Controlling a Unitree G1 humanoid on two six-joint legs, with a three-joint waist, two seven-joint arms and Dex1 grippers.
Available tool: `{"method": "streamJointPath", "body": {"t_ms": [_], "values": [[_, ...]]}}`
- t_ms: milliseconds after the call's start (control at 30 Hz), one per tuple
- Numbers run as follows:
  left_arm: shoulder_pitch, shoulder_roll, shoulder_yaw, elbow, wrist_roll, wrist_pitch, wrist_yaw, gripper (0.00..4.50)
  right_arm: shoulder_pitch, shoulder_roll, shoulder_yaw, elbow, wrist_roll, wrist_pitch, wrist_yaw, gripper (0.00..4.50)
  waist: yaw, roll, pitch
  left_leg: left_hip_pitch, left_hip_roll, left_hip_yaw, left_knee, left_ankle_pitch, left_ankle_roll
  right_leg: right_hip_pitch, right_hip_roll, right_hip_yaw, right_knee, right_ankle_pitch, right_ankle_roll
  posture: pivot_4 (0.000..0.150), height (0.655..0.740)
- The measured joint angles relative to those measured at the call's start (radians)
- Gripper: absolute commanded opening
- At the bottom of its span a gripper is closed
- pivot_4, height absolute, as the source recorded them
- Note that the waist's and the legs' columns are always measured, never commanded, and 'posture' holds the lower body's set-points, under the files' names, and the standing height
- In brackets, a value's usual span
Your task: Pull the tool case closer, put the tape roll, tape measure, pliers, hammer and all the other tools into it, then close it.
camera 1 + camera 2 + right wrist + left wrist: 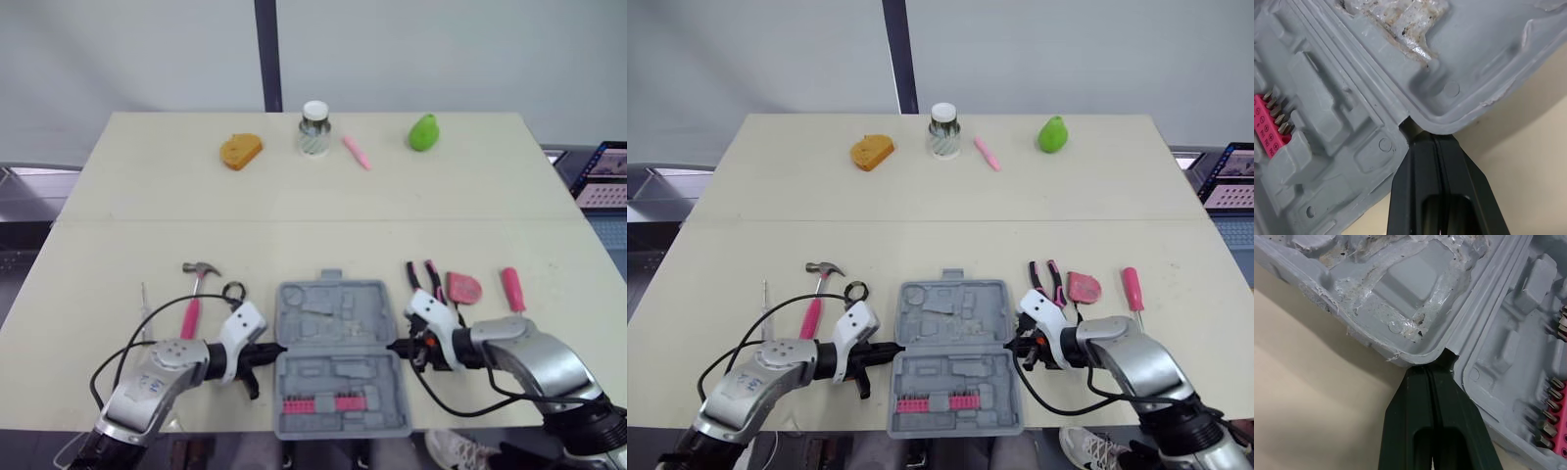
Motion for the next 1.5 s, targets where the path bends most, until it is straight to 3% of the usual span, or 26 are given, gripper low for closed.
{"method": "streamJointPath", "body": {"t_ms": [1500], "values": [[0.073, 0.07, 0.022, -0.071, -0.06, 0.062, -0.011, 0.05, 0.089, -0.091, -0.05, -0.075, 0.089, 0.031, -0.056, 0.0, 0.0, 0.0, 0.0, 0.0, 0.0, 0.0, 0.0, 0.0, 0.0, 0.0, 0.0, 0.0, -0.001, 0.0, 0.0, 0.15, 0.695]]}}
